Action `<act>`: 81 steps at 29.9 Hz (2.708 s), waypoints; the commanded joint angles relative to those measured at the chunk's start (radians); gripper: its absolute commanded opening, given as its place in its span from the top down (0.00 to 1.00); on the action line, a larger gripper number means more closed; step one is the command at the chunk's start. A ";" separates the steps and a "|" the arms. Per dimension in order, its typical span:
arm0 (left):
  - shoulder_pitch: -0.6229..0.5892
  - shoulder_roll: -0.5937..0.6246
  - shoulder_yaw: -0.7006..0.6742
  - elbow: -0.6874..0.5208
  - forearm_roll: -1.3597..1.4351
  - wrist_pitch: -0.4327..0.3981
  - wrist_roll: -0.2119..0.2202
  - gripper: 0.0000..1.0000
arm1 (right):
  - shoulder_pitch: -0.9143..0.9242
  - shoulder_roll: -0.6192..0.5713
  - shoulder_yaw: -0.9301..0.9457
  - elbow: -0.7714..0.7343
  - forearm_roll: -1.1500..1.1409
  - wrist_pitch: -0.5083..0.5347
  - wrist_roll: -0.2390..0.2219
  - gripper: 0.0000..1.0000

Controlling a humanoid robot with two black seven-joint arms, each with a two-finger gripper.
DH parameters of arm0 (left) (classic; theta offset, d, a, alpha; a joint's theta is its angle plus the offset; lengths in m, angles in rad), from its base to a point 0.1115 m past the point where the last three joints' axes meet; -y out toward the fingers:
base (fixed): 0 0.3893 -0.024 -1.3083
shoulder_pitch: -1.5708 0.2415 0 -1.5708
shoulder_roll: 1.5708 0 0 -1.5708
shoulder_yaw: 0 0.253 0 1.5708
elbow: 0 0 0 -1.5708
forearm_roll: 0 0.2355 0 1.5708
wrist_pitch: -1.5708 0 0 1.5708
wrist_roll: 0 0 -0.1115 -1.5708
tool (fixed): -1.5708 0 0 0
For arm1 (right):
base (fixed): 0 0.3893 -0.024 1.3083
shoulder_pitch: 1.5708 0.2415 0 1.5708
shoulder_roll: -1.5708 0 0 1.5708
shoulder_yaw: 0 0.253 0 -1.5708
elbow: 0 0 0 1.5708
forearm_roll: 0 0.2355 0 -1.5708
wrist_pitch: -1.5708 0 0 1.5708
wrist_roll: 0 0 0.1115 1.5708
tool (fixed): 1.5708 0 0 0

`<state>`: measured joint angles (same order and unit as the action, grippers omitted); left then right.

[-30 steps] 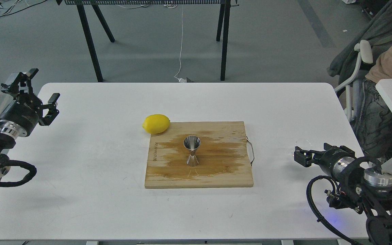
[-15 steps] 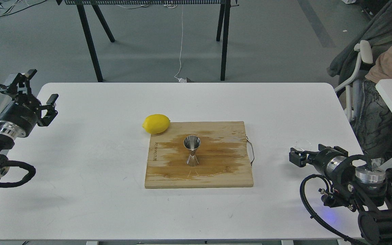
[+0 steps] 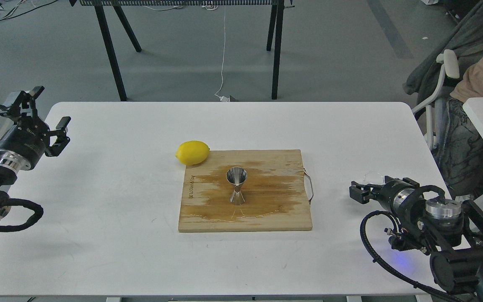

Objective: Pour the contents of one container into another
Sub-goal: 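Move the right gripper toward the small clear glass, then close the right gripper around the clear glass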

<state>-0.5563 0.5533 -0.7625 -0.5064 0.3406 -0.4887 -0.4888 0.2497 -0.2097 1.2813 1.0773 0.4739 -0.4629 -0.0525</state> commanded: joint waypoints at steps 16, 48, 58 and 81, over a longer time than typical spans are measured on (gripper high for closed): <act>0.001 0.000 -0.001 0.012 0.000 0.000 0.000 0.01 | -0.004 0.000 -0.002 -0.002 -0.018 0.009 -0.003 0.17; 0.003 0.005 -0.001 0.016 0.000 0.000 0.000 0.01 | -0.012 0.000 -0.010 -0.002 -0.021 0.040 -0.003 0.46; 0.003 0.002 -0.001 0.042 0.000 0.000 0.000 0.01 | -0.023 0.000 -0.014 -0.002 -0.021 0.075 0.002 0.50; 0.003 -0.001 0.000 0.042 -0.002 0.000 0.000 0.01 | -0.030 -0.013 -0.079 0.133 -0.096 0.113 0.002 0.51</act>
<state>-0.5538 0.5537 -0.7624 -0.4647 0.3389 -0.4887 -0.4887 0.2180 -0.2179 1.2167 1.1518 0.4219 -0.3540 -0.0494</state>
